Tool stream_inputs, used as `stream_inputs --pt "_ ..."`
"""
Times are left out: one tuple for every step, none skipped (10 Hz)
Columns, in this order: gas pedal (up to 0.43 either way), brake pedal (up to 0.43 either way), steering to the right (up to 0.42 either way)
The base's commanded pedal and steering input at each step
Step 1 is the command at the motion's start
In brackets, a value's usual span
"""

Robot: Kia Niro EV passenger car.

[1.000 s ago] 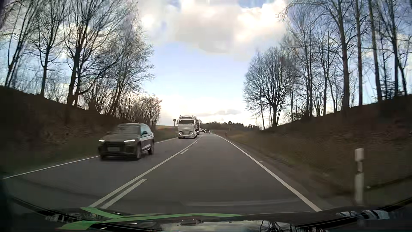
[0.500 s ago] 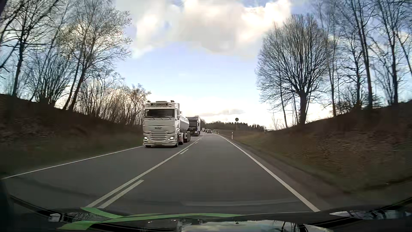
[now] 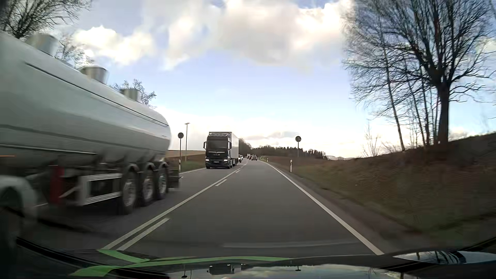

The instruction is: Follow the waypoints while adhering to traffic rules and regulations

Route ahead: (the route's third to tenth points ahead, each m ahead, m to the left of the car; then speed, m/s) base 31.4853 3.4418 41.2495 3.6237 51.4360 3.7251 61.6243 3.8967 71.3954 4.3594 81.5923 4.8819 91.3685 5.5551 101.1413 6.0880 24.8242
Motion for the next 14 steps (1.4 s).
stream_inputs --pt "0.268 0.000 -0.010" --pt "0.268 0.000 -0.010" --pt "0.268 0.000 -0.010" --pt "0.268 0.000 -0.009" --pt "0.268 0.000 -0.009" --pt "0.268 0.000 -0.009" --pt "0.268 0.000 -0.009" --pt "0.268 0.000 -0.009" --pt "0.268 0.000 -0.008" --pt "0.260 0.000 -0.008" --pt "0.260 0.000 -0.009" --pt "0.260 0.000 -0.008" --pt "0.248 0.000 -0.008" --pt "0.228 0.000 -0.008"
